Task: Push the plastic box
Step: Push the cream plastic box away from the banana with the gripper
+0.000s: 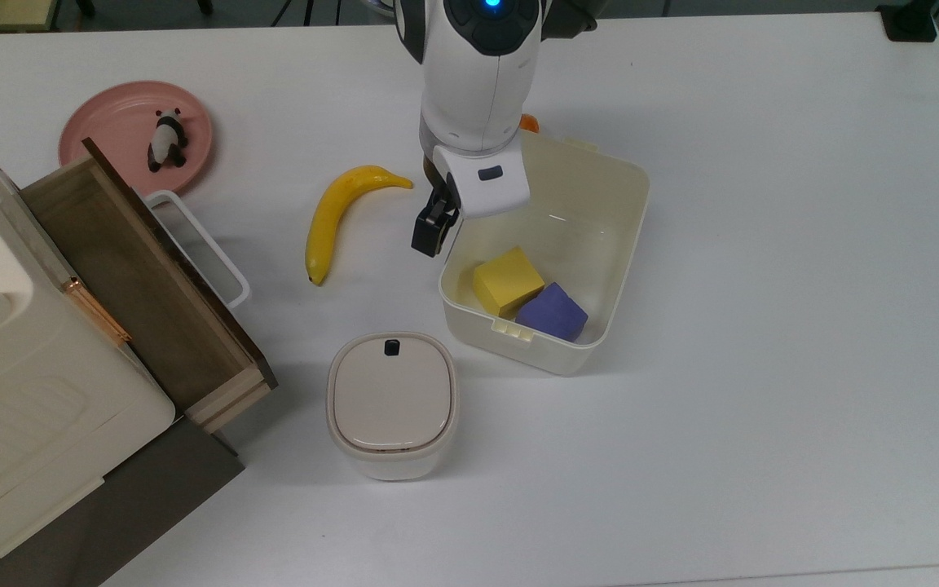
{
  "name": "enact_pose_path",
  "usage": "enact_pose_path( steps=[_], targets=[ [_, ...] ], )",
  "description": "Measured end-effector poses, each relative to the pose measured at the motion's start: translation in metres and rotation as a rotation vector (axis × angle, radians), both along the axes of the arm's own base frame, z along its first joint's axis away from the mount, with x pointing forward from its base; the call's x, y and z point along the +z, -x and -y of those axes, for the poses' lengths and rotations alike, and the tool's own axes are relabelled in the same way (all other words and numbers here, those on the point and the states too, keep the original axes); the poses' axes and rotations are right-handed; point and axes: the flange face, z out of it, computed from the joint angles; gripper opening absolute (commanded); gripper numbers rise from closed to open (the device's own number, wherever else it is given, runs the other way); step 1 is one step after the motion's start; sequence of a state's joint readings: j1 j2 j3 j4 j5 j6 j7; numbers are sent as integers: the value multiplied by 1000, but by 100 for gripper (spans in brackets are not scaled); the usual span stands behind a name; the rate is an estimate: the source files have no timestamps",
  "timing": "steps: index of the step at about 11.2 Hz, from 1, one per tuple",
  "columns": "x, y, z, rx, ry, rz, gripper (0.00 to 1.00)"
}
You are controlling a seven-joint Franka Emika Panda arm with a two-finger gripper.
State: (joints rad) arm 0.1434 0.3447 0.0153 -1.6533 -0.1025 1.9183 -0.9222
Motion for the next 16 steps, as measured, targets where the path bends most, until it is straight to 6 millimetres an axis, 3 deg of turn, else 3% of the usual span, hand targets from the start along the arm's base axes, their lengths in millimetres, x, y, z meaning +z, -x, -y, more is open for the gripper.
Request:
enact_pose_path(
  steps=[5, 11, 16],
  targets=[
    [2, -6, -4, 9, -11, 53, 100],
    [-7, -12, -41, 69, -39, 121, 100],
    [6, -14, -65, 83, -90, 162, 100]
  ],
)
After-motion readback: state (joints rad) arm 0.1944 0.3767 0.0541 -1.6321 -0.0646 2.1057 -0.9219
